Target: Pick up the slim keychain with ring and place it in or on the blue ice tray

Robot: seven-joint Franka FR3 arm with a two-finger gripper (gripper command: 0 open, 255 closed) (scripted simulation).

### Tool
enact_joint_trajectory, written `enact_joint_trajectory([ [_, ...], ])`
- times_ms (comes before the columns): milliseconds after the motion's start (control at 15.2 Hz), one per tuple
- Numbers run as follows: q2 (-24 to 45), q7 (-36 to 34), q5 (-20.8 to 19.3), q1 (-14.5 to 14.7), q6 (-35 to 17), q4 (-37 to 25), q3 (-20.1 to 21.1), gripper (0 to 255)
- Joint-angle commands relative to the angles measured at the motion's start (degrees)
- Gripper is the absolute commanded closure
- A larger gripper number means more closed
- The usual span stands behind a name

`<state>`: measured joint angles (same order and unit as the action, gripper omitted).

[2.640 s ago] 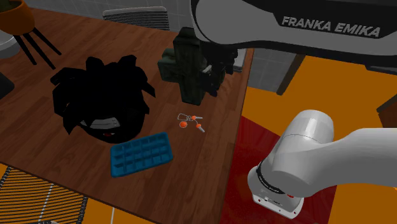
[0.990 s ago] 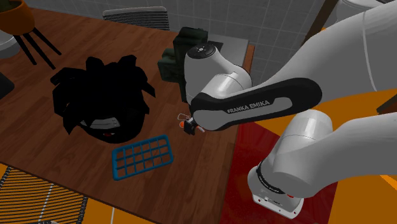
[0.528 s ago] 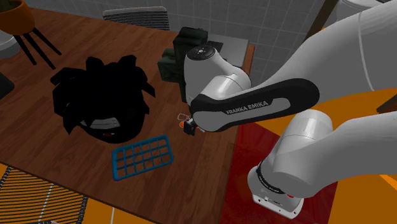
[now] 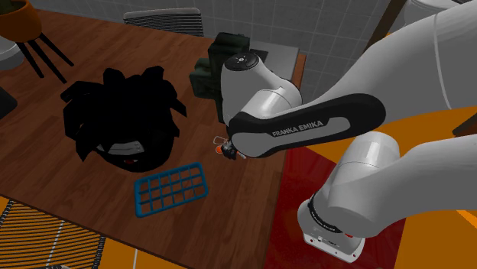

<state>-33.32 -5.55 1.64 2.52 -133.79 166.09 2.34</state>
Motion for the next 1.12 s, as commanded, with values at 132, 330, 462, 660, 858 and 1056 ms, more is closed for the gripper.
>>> enact_joint_trajectory([
  [132, -0.4, 0.0, 0.0, 0.0, 1.1, -0.1, -0.1, 255],
  [330, -2.4, 0.0, -0.1, 0.0, 4.3, -1.3, -0.1, 255],
  [462, -3.6, 0.0, -0.1, 0.0, 6.5, -2.3, -0.2, 255],
  [660, -5.2, 0.0, -0.1, 0.0, 9.5, -3.8, -0.2, 255],
  [858, -6.5, 0.0, -0.2, 0.0, 12.5, -5.4, -0.3, 255],
  [1056, -7.7, 0.0, -0.2, 0.0, 15.4, -7.1, -0.4, 255],
])
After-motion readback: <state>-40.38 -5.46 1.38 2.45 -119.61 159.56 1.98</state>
